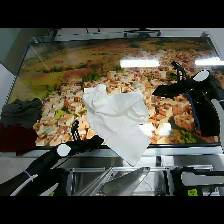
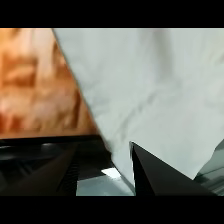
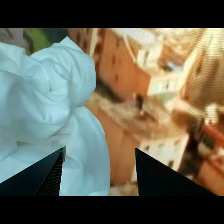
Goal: Fold the shirts.
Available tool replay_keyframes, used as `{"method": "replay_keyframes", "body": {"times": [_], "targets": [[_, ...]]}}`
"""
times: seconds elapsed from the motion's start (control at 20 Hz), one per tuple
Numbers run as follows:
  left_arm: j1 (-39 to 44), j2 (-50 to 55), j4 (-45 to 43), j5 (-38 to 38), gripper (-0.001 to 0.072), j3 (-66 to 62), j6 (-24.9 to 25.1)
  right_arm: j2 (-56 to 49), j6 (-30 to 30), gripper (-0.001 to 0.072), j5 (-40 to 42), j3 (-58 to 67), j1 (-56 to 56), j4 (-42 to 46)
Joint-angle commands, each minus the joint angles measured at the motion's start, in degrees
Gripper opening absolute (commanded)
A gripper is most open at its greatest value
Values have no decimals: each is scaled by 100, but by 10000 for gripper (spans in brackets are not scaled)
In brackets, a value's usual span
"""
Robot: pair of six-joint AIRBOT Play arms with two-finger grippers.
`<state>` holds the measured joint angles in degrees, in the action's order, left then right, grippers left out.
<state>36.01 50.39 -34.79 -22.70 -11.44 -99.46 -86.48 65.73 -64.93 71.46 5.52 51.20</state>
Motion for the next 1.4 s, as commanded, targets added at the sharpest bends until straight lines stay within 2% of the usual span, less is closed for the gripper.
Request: {"method": "replay_keyframes", "body": {"times": [0.0,0.05,0.15,0.35,0.4,0.5,0.65,0.75,0.85,1.0,1.1,1.2,1.35], "targets": [[26,245,70,385,349,37,-122,2,4,503,-4,2,-2,-4],[26,472,308,363,350,24,-127,2,4,502,-4,2,0,-2],[26,946,483,310,459,-188,-81,2,4,502,-7,2,0,-2],[26,1827,470,-339,454,-1115,619,2,24,501,-11,2,0,-2],[26,2052,431,-610,401,-1307,662,2,24,501,-11,2,0,-2],[26,2406,435,-1021,11,-1569,837,2,24,501,-35,2,9,2],[-96,2638,431,-1652,19,-1954,1294,2,22,501,-247,2,17,24],[-531,2461,428,-2127,19,-2096,1657,2,24,501,-315,2,17,20],[-1272,1993,363,-2645,18,-2120,1860,2,50,501,-402,-4,11,17],[-2669,1110,-472,-3333,17,-2120,1838,2,96,501,-525,-173,-15,-52],[-3550,691,-741,-3641,18,-2120,1871,2,68,501,-496,-535,-122,-411],[-4249,407,-920,-3875,19,-2120,2011,-2,-254,501,-289,-1001,-417,-898],[-5040,186,-916,-4133,19,-2120,2260,-116,-295,501,212,-1425,-1032,-1032]]}}
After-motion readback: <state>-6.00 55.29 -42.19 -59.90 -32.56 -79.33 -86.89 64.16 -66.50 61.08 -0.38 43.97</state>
